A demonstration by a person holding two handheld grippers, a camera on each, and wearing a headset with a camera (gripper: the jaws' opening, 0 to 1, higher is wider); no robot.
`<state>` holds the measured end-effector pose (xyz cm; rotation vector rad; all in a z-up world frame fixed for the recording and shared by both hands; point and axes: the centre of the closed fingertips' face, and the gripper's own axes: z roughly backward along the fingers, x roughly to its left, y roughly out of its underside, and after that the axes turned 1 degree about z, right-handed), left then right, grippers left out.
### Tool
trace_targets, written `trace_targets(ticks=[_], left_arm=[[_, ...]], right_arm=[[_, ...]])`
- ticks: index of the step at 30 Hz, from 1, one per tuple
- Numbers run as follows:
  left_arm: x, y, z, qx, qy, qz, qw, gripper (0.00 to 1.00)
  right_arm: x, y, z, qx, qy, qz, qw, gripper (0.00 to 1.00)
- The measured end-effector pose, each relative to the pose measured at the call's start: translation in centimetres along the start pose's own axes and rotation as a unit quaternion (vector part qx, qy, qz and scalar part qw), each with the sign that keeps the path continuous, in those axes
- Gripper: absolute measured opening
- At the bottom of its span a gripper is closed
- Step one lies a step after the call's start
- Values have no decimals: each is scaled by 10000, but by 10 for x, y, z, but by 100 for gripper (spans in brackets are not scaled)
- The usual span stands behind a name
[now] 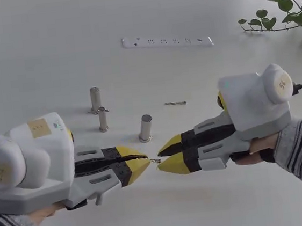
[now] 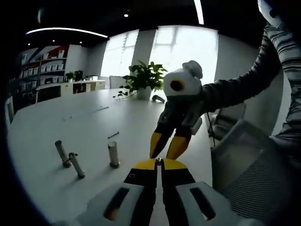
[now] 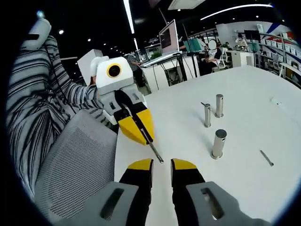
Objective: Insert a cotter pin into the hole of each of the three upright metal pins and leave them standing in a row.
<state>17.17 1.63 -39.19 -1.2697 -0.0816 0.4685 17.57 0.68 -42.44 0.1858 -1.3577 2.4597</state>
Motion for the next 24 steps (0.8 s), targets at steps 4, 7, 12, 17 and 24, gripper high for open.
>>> trace_targets(ticks=[4,7,12,17,24], left_arm=[[-3,-1,-1,19,51,-122,9999,0],[-4,-3,-2,-54,114,-59,9999,0],[-4,-4,-2,-84,123,8,9999,0],[-1,-1,-1,-60,112,222,9997,0],[-1,3,-1,-58,64,271,9996,0]], right_arm=[[3,1,-2,5,-86,12,10000,7],[7,-1,-3,15,-104,64,9999,4],[12,-5,-3,83,-88,231,9997,0],[12,-5,0,236,-29,679,9974,0],[8,-5,3,474,55,1338,9899,0]])
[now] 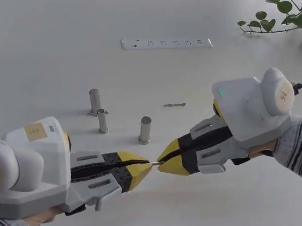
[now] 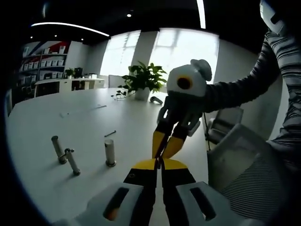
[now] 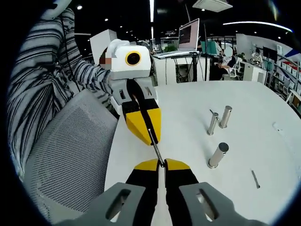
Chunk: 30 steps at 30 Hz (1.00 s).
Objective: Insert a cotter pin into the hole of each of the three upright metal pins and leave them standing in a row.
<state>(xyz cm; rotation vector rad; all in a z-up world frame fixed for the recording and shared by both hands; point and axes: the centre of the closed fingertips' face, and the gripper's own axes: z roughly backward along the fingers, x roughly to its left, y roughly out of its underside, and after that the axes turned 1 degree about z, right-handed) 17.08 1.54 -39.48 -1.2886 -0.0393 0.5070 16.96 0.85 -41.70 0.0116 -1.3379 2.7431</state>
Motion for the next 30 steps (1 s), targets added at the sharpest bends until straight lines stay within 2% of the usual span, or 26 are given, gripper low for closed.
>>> trace_targets(ticks=[3,5,8,13,17,19,24,26,30], left_arm=[[1,1,-1,7,-51,-78,10000,0],[5,1,-2,32,-210,-226,9995,0],[9,-1,-3,-11,-278,-183,9994,1],[17,-3,-4,-55,-493,-265,9984,10],[24,-6,-5,-139,-722,-295,9969,15],[28,-7,-5,-166,-815,-291,9961,18],[42,-10,-4,-239,-1152,-361,9924,28],[46,-13,-4,-310,-1272,-437,9904,27],[54,-8,-7,-176,-1454,-617,9873,30]], right_arm=[[-3,1,1,167,70,393,9991,0],[-8,0,1,253,229,633,9974,0],[-11,2,0,401,300,907,9946,0],[-21,4,1,475,449,939,9934,0],[-36,8,5,487,749,842,9924,0],[-41,9,7,500,816,838,9919,0],[-56,16,12,547,1049,755,9901,0],[-61,20,14,600,1125,753,9890,0],[-69,27,16,670,1200,678,9882,0]])
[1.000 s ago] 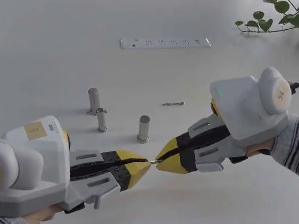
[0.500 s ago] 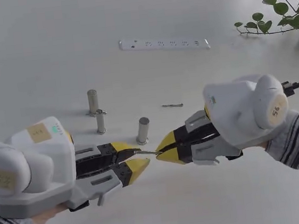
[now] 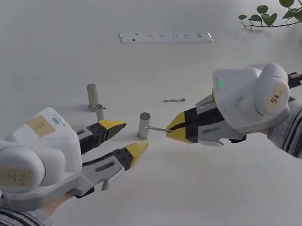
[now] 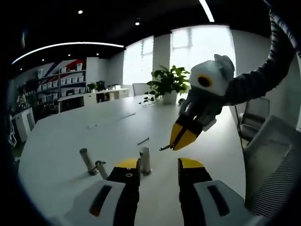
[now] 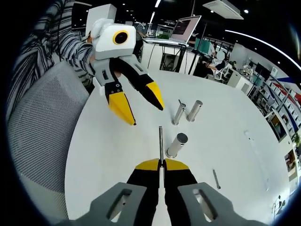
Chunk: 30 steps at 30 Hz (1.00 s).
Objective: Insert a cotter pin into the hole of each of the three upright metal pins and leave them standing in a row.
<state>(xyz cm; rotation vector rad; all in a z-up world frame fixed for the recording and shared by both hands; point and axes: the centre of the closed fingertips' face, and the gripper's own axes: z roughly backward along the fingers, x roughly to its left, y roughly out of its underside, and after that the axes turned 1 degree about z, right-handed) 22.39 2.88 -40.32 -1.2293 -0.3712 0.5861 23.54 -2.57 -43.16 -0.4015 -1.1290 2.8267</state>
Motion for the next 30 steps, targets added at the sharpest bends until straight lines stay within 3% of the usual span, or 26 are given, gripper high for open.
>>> trace_targets(ticks=[5,15,20,30], left_arm=[[7,10,-9,203,-162,-144,9996,30],[22,24,-30,401,-389,-116,9984,26],[27,29,-40,456,-489,-33,9978,25],[31,35,-59,429,-567,406,9966,22]], right_arm=[[-7,8,-1,77,30,-41,10000,0],[-19,22,-6,309,143,-83,9994,0],[-24,27,-9,377,142,-101,9991,0],[-30,29,-15,395,173,-156,9990,0]])
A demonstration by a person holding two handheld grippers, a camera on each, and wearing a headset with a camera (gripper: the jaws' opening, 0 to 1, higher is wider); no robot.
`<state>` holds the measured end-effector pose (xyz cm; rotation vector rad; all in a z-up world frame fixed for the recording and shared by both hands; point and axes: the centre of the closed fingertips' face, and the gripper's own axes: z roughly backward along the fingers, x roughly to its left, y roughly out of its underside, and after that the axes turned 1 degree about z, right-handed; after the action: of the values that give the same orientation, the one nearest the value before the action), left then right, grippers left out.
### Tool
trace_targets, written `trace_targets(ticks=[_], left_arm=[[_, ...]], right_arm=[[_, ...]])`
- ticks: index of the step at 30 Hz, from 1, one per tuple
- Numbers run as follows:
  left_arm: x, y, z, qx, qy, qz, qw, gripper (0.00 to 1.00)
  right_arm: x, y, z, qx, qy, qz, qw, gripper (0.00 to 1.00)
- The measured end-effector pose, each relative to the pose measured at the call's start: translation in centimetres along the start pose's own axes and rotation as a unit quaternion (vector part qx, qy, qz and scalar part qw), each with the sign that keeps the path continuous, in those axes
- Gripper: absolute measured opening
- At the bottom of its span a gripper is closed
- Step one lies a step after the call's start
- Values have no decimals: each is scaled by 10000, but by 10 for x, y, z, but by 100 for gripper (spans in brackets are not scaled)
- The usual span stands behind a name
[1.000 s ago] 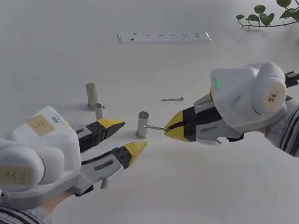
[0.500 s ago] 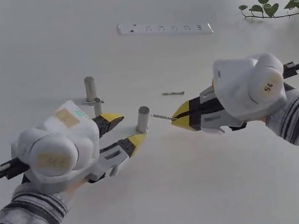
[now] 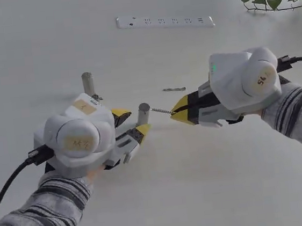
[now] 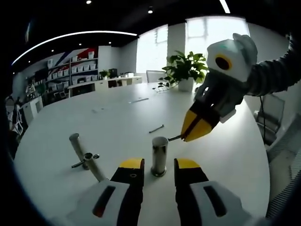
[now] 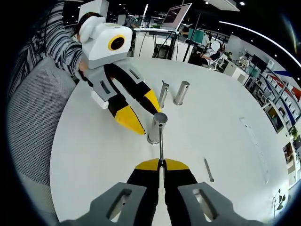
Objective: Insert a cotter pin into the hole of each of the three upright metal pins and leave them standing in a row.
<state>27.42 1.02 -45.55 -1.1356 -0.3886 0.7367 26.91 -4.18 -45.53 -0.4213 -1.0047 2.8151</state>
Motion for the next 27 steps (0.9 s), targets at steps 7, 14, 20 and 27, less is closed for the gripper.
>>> trace_targets(ticks=[7,14,20,27], left_arm=[[-3,3,-14,43,-18,227,9997,18],[-4,8,-20,114,-88,307,9994,15],[1,10,-19,13,-151,448,9989,11],[-1,10,-19,-51,-162,261,9995,10]], right_arm=[[0,-2,-3,-49,-26,5,10000,0],[1,-5,-5,-73,-97,77,9999,0],[1,-5,-6,11,-171,299,9994,0],[0,-8,-6,-3,-264,285,9992,0]])
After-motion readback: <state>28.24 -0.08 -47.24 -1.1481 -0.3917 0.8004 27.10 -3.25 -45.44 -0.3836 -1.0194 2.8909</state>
